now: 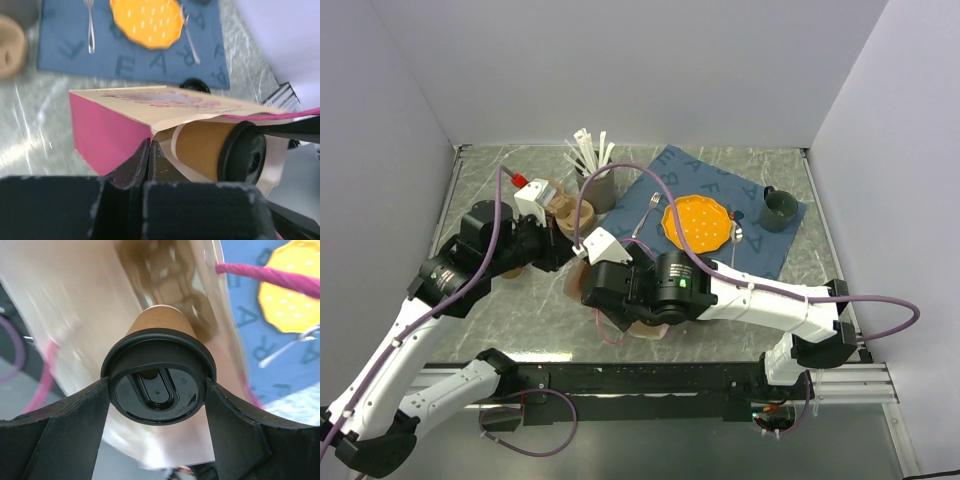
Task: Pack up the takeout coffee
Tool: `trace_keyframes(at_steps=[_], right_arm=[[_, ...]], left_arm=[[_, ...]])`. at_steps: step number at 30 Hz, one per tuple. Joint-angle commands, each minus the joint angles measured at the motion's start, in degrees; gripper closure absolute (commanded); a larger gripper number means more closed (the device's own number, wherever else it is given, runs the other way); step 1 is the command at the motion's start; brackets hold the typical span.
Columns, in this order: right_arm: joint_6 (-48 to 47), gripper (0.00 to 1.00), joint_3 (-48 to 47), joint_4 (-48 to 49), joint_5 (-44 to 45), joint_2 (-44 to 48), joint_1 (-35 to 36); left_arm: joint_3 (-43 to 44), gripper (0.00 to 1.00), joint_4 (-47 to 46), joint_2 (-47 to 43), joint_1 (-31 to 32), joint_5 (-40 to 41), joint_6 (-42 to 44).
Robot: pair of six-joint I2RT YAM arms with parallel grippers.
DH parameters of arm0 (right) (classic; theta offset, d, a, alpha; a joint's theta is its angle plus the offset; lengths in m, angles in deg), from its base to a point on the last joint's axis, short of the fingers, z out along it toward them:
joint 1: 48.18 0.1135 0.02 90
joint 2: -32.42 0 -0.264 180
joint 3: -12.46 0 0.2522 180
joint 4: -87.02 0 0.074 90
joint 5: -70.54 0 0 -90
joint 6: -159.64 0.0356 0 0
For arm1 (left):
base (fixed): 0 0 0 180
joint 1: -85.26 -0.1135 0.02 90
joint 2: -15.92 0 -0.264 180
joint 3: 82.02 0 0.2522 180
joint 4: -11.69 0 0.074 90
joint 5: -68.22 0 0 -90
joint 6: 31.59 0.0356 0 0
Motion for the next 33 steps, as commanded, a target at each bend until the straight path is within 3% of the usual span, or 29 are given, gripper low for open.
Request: trace_keyframes(at_steps=[1,5,8,11,12,15,25,33], right_arm=[[-5.91,0.56,2.09,1.84,5.62,3.67,-0.56],[-6.71,0.56,5.16,3.94,6.67,4.55,-0.65],[-6.88,0.56,9.29,6.40,6.67,5.86,-0.65],[-7.32,0.56,12.02,8.43,6.76,6.22,-0.65],[-7.41,0.56,12.98,8.87,7.02,6.22,-0.56],[-8.11,0.56,14.83,9.83,7.20,6.48,-0.56],[-5.84,0.56,17.91,13.00,7.20,6.92,1.45],[-4.95,0.56,19.41,13.88,7.64,6.22,2.25]], left_arm=[[-2.55,0.99,-10.00,-3.04,-0.04,-1.71,5.58],[-5.80,0.99,-10.00,-5.58,-0.04,-2.94,4.00],[-8.79,0.93,-10.61,-8.30,-0.04,-3.73,1.98],[-10.73,0.72,-9.57,-10.16,-0.04,-2.95,0.57],[-10.90,0.58,-8.95,-10.42,-0.04,-2.59,0.57],[-9.60,0.50,-5.01,-10.78,0.05,-2.59,1.36],[-10.46,0.48,4.06,-15.87,-0.04,-2.77,-3.38],[-11.43,0.51,2.39,-15.53,0.05,-4.17,-4.97]])
